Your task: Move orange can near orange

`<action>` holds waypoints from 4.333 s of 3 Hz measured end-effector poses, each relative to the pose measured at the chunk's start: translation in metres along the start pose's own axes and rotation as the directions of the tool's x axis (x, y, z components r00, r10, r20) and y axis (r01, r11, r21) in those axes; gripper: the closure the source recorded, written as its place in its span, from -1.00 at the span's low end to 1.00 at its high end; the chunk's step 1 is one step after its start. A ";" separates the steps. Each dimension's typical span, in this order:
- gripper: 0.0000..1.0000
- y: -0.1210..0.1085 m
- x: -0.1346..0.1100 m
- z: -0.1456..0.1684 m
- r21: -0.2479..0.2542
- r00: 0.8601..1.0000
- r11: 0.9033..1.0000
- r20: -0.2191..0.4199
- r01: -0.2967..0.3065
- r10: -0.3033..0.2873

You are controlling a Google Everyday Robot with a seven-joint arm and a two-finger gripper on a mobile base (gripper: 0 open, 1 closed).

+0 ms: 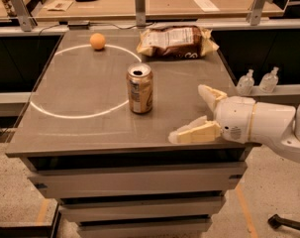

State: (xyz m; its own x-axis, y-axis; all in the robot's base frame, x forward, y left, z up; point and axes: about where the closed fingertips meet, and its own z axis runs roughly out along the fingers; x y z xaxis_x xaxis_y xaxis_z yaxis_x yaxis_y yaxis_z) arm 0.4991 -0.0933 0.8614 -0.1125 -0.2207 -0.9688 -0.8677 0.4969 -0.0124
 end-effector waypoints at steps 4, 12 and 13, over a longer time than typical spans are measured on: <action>-1.00 0.006 -0.023 0.119 -0.076 1.000 0.997 -0.004 -0.017 0.017; 1.00 -0.046 -0.080 0.281 -0.002 0.995 0.999 -0.090 0.044 -0.044; 1.00 -0.071 -0.092 0.294 0.099 0.999 0.995 -0.031 0.010 -0.007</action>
Offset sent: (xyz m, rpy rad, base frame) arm 0.0563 0.0863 -0.0051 0.0509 0.0136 0.0452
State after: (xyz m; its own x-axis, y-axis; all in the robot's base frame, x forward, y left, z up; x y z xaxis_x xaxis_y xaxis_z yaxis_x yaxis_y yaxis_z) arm 0.7137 0.1384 0.8789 -0.1219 -0.2500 -0.9605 -0.8168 0.5751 -0.0460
